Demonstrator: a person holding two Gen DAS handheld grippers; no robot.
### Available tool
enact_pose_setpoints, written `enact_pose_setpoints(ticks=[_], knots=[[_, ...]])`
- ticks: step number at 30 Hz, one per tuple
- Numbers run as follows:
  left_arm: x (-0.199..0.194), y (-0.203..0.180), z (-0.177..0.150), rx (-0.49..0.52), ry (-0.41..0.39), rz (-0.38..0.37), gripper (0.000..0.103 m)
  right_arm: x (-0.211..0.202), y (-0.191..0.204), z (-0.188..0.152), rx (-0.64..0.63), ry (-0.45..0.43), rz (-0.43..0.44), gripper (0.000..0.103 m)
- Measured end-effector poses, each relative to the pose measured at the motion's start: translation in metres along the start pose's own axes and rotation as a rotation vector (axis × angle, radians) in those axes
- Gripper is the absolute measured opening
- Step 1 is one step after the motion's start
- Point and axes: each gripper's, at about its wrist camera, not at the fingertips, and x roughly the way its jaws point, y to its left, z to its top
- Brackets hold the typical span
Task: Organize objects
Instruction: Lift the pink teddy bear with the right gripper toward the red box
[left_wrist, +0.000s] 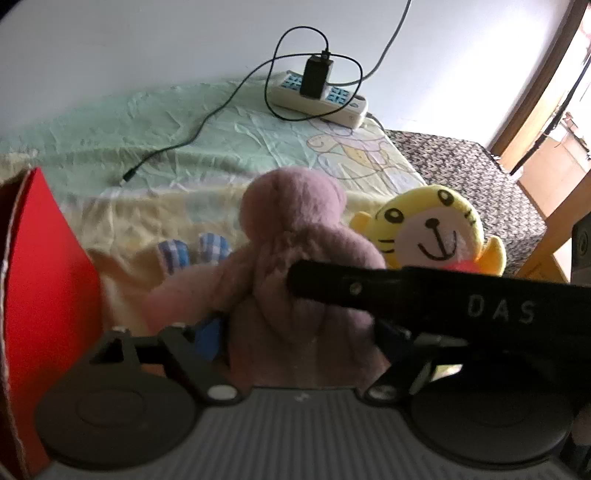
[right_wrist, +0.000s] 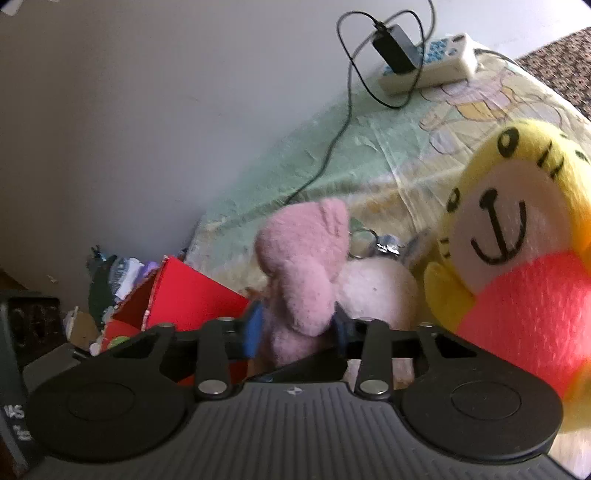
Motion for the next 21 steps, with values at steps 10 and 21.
enact_pose_setpoints(ticks=[10,21], knots=[[-0.025,-0.014,-0.007,0.011,-0.045,-0.023,0.075,-0.029,0.01,-0.008,-0.017,-0.037,0.016,0.034],[-0.07,-0.036,-0.03,0.029,-0.112,-0.028,0.074,-0.059,0.036,-0.034,-0.12,-0.086,0.023,0.034]])
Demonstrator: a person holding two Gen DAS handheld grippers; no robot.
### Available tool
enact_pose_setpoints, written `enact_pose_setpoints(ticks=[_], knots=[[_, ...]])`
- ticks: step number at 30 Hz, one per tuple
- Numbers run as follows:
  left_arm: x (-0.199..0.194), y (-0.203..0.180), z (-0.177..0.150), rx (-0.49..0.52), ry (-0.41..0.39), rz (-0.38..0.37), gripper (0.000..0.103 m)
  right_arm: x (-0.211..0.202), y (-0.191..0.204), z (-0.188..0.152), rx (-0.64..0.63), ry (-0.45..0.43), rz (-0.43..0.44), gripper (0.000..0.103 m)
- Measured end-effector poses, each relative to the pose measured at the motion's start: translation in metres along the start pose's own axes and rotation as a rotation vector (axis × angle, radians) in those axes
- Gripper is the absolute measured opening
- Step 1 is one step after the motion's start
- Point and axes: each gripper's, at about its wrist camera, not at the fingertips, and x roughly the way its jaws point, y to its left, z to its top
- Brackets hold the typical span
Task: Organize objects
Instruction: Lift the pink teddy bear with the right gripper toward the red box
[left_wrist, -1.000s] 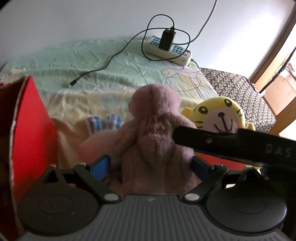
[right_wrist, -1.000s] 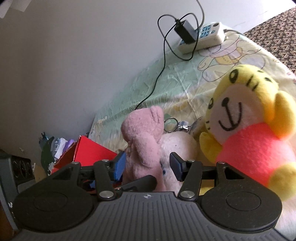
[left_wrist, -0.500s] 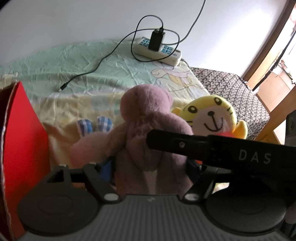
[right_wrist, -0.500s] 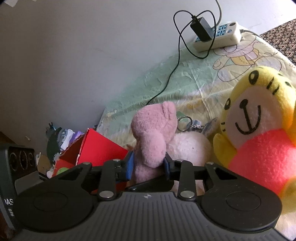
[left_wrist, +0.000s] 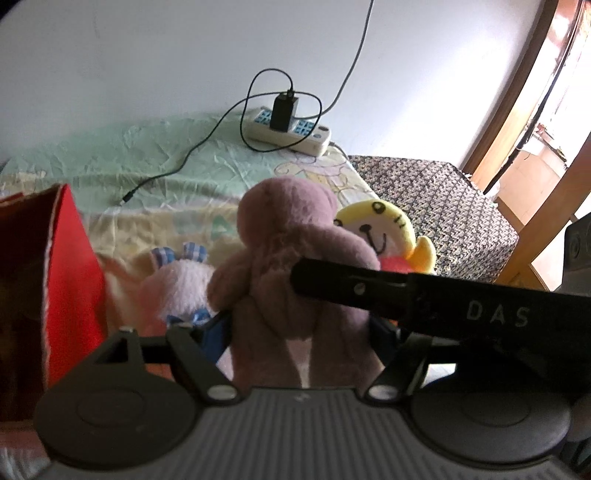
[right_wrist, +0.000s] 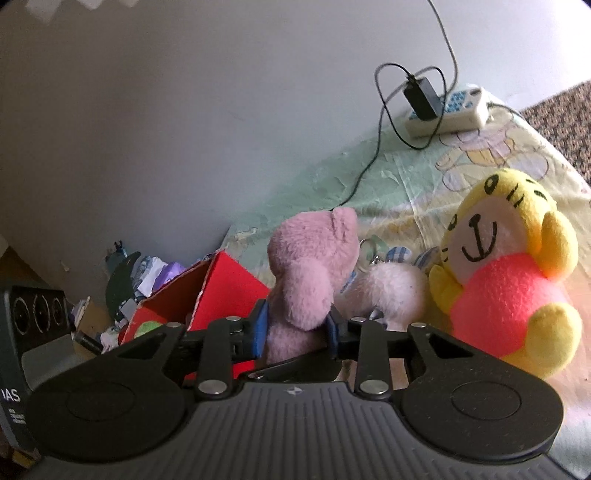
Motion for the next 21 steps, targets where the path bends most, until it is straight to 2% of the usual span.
enact_pose_setpoints(ticks=[10,21], knots=[[-0.042,0.001,-0.018,-0.025,-0.086,0.041,0.074,-0.009,0.03,-0.007,-0.057,-0.012,0.066,0.034],[-0.091,0.041,-0.016,-0.018,-0.181,0.046,0.074,0.008,0.09,-0.005,-0.121,-0.062,0.091,0.034]])
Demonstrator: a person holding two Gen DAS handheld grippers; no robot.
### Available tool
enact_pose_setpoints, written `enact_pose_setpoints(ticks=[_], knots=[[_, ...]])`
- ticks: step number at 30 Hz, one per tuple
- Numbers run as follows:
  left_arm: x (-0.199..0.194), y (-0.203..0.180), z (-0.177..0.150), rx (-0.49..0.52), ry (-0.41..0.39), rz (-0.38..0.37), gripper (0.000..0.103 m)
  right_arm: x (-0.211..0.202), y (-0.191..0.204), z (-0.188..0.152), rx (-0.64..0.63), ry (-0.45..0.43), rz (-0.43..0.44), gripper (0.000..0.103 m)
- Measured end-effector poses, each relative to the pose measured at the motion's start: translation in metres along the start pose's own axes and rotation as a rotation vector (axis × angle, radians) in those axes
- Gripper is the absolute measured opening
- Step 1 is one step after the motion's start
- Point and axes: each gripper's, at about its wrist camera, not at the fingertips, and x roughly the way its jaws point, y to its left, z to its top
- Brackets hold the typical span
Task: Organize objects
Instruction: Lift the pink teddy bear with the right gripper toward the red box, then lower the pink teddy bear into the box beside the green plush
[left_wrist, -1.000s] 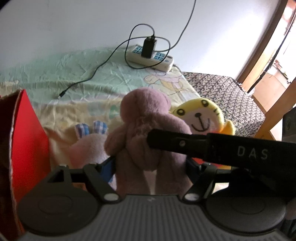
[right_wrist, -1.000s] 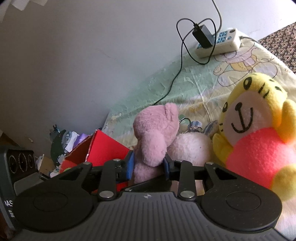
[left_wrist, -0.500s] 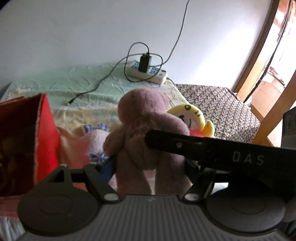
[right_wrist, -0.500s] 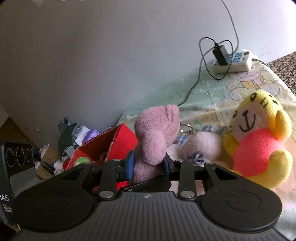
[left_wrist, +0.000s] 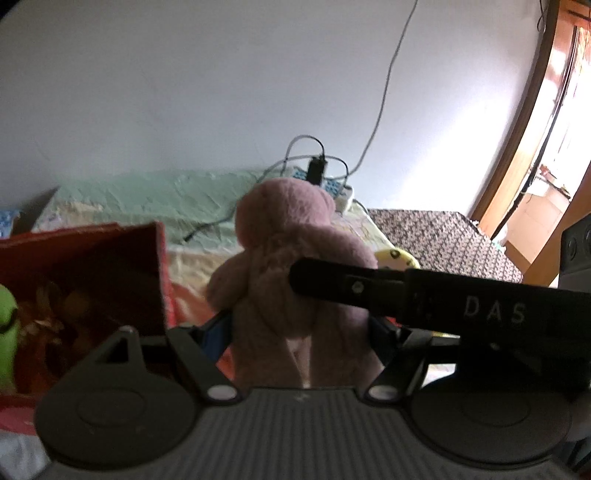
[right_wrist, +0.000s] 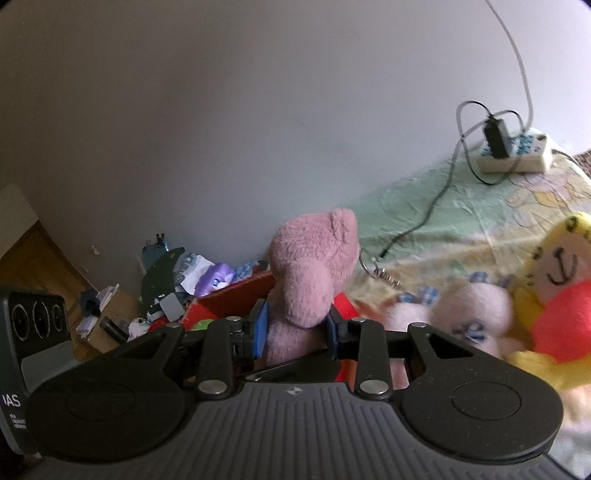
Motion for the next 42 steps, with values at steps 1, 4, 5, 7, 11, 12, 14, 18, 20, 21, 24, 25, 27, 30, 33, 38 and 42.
enact_pose_setpoints(ticks=[1,4,5,7,11,12,14,18,20,21,24,25,27,30,33,38,42], knots=[[-0.004,0.006,0.001,-0.002,-0.006,0.001,0.074,0.005,0.006,0.0,-0.002,-0.001,0.003,0.034],[-0.015,0.025,0.002,-0.008,-0.017,0.013,0.074,0.021,0.022,-0.002,-0.001,0.004,0.021,0.034],[-0.018,0.032,0.002,-0.01,-0.019,0.019,0.074,0.026,0.027,-0.003,-0.002,0.006,0.025,0.034],[-0.024,0.047,0.002,-0.017,-0.021,0.028,0.074,0.039,0.039,-0.005,-0.007,0.016,0.035,0.034],[-0.033,0.078,-0.001,-0.035,-0.02,0.054,0.074,0.064,0.059,-0.012,-0.017,0.04,0.053,0.034],[-0.035,0.084,-0.002,-0.039,-0.018,0.06,0.074,0.07,0.063,-0.013,-0.02,0.045,0.056,0.034],[-0.038,0.097,-0.005,-0.044,-0.015,0.071,0.074,0.082,0.072,-0.018,-0.028,0.054,0.062,0.034],[-0.043,0.128,-0.008,-0.049,-0.003,0.094,0.074,0.106,0.085,-0.025,-0.033,0.072,0.068,0.034],[-0.042,0.14,-0.008,-0.054,0.008,0.108,0.074,0.117,0.089,-0.027,-0.029,0.087,0.063,0.034],[-0.041,0.144,-0.008,-0.054,0.012,0.113,0.074,0.123,0.091,-0.029,-0.029,0.094,0.061,0.034],[-0.037,0.159,-0.011,-0.06,0.03,0.123,0.074,0.14,0.096,-0.033,-0.04,0.122,0.048,0.034],[-0.035,0.165,-0.012,-0.066,0.037,0.124,0.074,0.145,0.098,-0.034,-0.046,0.131,0.041,0.034],[-0.033,0.176,-0.016,-0.078,0.05,0.121,0.074,0.156,0.1,-0.037,-0.054,0.155,0.02,0.034],[-0.027,0.185,-0.019,-0.08,0.06,0.116,0.073,0.171,0.104,-0.04,-0.081,0.188,-0.011,0.033],[-0.021,0.19,-0.02,-0.076,0.078,0.118,0.069,0.182,0.103,-0.042,-0.09,0.226,-0.028,0.031],[-0.011,0.207,-0.025,-0.099,0.106,0.126,0.069,0.198,0.103,-0.047,-0.103,0.266,-0.03,0.028],[-0.013,0.215,-0.026,-0.1,0.102,0.149,0.068,0.205,0.109,-0.049,-0.116,0.256,0.002,0.028]])
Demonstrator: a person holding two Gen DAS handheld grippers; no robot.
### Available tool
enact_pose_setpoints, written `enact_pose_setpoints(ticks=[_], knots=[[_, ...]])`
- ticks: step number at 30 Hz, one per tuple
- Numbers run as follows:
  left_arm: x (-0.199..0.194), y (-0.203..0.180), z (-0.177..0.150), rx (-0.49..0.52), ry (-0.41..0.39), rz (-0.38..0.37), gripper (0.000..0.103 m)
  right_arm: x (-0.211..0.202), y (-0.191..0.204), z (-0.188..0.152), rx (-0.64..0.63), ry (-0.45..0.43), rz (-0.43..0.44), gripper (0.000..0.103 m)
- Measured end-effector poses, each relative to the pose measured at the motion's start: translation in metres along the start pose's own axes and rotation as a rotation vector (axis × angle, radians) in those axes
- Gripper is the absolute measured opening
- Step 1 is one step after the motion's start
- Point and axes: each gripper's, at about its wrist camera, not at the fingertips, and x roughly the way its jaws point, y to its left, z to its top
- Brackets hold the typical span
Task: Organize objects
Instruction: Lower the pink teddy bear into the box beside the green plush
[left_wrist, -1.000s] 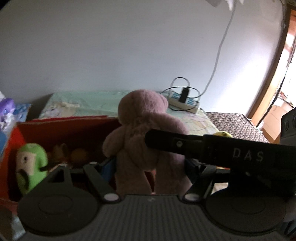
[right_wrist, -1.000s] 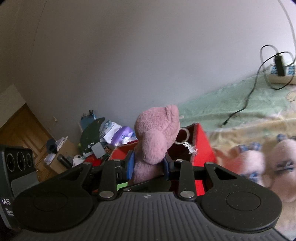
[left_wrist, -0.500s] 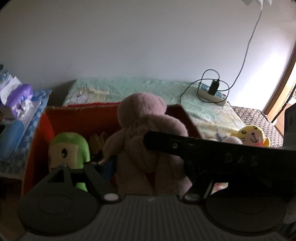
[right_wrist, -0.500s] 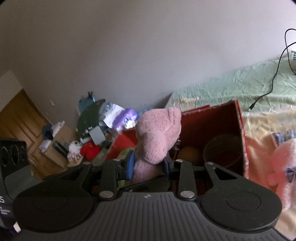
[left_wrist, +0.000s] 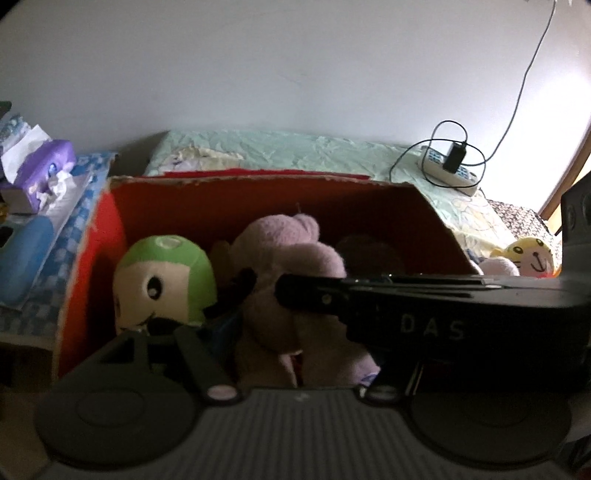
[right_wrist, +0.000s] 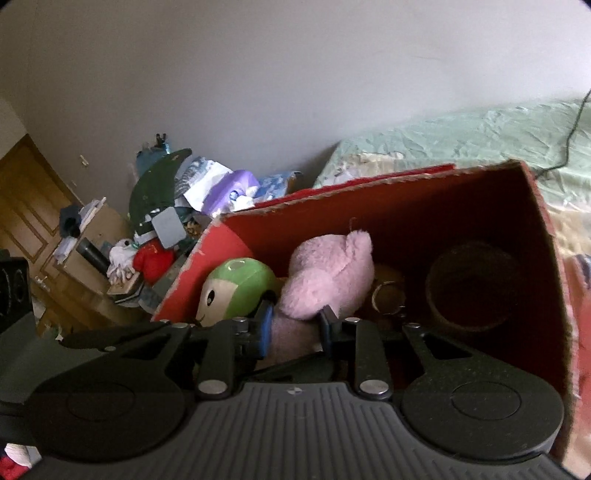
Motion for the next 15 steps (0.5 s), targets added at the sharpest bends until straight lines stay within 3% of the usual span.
enact_pose_setpoints(ticks=[5,11,15], knots=[[0.0,0.005,-0.002,0.021,-0.007,0.067,0.068,0.015,0.005,-0.001,-0.047,0.041,0.037,0.029],[0.01,0.005,-0.006,0.043,0.029,0.071,0.069,0.016,-0.016,0.0,0.061,0.098,0.031,0.039],[0.016,0.001,-0.007,0.08,0.039,0.068,0.073,0.005,-0.025,0.0,0.112,0.101,0.041,0.039]])
